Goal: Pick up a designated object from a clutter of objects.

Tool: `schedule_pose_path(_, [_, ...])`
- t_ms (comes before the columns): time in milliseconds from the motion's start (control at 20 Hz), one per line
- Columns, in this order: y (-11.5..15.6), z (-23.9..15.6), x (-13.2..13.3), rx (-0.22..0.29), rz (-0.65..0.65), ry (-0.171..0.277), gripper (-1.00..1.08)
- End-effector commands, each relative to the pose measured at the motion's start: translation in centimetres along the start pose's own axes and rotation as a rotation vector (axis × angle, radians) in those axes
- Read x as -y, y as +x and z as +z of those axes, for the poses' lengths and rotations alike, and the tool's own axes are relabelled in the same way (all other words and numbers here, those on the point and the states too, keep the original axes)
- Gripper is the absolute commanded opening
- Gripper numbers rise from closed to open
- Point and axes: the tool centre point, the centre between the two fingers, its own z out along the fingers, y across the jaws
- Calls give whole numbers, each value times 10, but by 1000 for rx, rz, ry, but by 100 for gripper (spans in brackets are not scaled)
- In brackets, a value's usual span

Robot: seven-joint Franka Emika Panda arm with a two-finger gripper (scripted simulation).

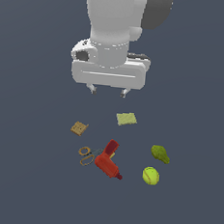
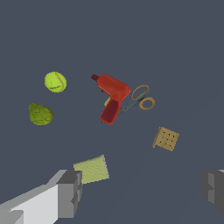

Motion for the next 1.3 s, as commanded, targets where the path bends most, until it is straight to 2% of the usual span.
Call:
schedule_pose_path(0, [0,0,0,0,0,0,100])
schedule_pose_path(850, [-1,-4,-3,-12,-31,8,100])
schedule_pose_path(1250, [11,13,15,-6,-75,-3,100])
